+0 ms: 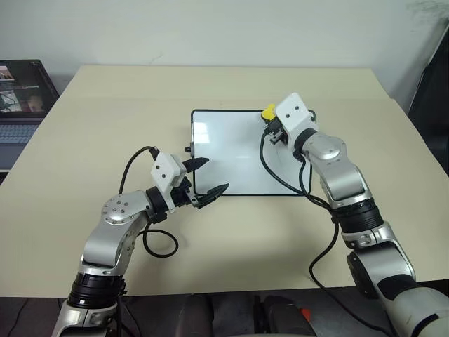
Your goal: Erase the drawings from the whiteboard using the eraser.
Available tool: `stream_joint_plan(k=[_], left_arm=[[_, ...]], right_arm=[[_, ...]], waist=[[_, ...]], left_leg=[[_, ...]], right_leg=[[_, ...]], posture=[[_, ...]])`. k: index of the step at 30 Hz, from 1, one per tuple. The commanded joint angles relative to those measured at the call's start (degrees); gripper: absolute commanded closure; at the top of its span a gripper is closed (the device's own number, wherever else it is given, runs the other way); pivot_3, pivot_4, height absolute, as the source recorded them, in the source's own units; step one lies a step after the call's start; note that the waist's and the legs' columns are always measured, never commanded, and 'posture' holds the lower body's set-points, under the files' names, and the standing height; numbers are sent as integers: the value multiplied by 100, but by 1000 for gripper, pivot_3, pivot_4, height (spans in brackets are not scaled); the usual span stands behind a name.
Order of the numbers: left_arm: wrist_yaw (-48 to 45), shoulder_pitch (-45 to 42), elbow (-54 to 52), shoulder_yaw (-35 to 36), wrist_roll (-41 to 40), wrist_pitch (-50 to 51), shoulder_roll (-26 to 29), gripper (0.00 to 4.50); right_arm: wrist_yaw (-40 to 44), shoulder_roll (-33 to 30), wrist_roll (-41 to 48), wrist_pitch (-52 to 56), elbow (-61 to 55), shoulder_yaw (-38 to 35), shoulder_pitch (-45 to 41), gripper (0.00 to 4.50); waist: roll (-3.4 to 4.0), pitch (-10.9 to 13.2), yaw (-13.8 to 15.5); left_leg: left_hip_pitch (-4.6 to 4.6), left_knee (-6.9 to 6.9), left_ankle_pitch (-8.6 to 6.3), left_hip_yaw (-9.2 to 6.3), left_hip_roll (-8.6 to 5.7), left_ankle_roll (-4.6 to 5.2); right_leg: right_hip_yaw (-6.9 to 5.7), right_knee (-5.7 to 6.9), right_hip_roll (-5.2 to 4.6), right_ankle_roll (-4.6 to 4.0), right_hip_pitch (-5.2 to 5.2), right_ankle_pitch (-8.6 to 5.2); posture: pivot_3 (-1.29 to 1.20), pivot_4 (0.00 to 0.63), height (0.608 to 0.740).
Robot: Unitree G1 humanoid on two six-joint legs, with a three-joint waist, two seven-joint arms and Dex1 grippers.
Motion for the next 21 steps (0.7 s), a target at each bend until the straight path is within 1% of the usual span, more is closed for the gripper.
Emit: stream_joint_plan(k=[1, 6, 9, 10, 12, 16, 18, 21], left_arm=[[32, 4, -175, 132, -19, -66, 51, 0], [29, 14, -185, 140, -27, -62, 54, 0], [24, 10, -180, 137, -27, -68, 51, 0], [23, 4, -174, 135, -25, -71, 50, 0], [19, -5, -162, 127, -18, -79, 48, 0], [6, -17, -157, 126, -31, -71, 47, 0], [5, -25, -148, 128, -28, -73, 48, 0], [9, -12, -169, 141, -36, -62, 54, 0]], right_arm=[[-67, -103, -123, -163, 373, 0, 349, 3223], [-9, -161, -180, -249, 608, 117, 849, 3223], [-12, -184, -263, -337, 741, 220, 1096, 3224], [-12, -182, -281, -336, 782, 260, 1211, 3224], [-26, -192, -331, -352, 834, 325, 1356, 3224], [-33, -214, -422, -346, 1029, 425, 1729, 3224], [-12, -260, -452, -368, 1061, 449, 1900, 3225], [55, -343, -458, -331, 884, 473, 2130, 3225]], waist=[[-1, -1, -1], [-14, -12, -3], [-21, -20, -9], [-22, -27, -13], [-28, -35, -20], [-44, -66, -23], [-42, -94, -23], [-70, -133, -23]], left_leg=[[5, 2, 0, 0, 1, 1], [36, 11, -1, -11, -1, 5], [96, 10, 0, -15, -2, 8], [112, 9, 1, -16, -1, 11], [122, 9, 8, -19, 0, 22], [205, 4, 11, -34, 3, 26], [213, 1, 11, -37, 10, 27], [220, 2, 13, -40, 23, 31]], right_leg=[[0, 1, 0, 0, 8, 0], [-11, 1, 0, 0, 58, 2], [-11, 0, -2, 2, 85, 1], [-9, 0, -3, 14, 94, -6], [-10, 0, -3, 14, 105, -5], [-5, -6, -12, 15, 182, -7], [-5, -6, -17, 14, 190, -8], [-4, -6, -19, 2, 199, -13]], posture=[[0, 150, 740], [0, 150, 740], [0, 150, 740], [0, 150, 740], [0, 150, 740], [0, 150, 740], [0, 150, 740], [0, 150, 740]])
